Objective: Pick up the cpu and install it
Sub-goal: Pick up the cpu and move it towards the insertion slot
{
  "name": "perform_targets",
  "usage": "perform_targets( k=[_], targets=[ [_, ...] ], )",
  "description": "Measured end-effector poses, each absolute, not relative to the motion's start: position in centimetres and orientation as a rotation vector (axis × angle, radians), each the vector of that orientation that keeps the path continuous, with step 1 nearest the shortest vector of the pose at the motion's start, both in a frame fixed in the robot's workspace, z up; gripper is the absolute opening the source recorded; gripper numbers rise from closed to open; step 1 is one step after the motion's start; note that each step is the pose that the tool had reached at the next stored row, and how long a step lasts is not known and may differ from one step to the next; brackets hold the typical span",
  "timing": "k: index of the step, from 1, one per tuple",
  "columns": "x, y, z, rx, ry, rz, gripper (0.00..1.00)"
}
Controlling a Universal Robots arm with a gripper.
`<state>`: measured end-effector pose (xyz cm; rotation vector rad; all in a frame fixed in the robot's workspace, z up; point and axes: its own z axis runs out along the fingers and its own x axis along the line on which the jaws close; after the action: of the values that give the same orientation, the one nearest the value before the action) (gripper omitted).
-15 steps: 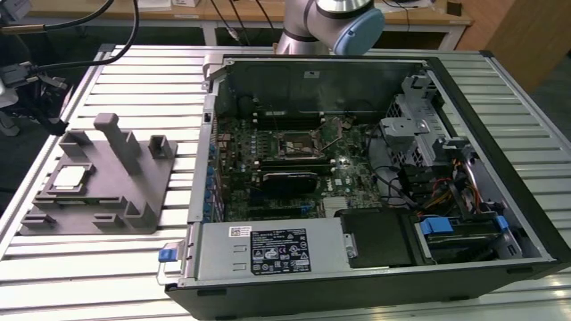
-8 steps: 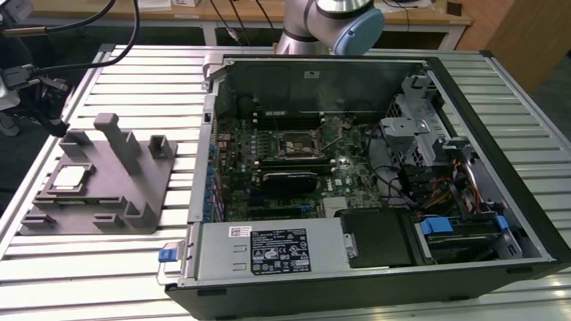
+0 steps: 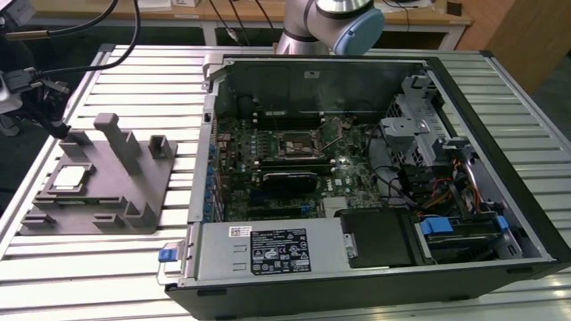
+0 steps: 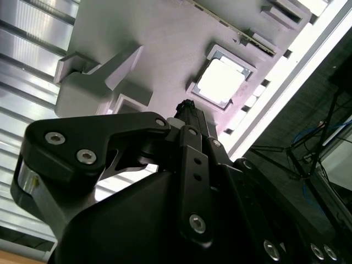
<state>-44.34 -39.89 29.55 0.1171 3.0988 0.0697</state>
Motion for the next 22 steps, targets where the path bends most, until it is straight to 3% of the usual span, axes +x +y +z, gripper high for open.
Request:
perform_targets(
  k=[22],
  targets=[
    [-44.6,-39.9,27.4,0.117,3.099,0.070,0.11]
  ],
)
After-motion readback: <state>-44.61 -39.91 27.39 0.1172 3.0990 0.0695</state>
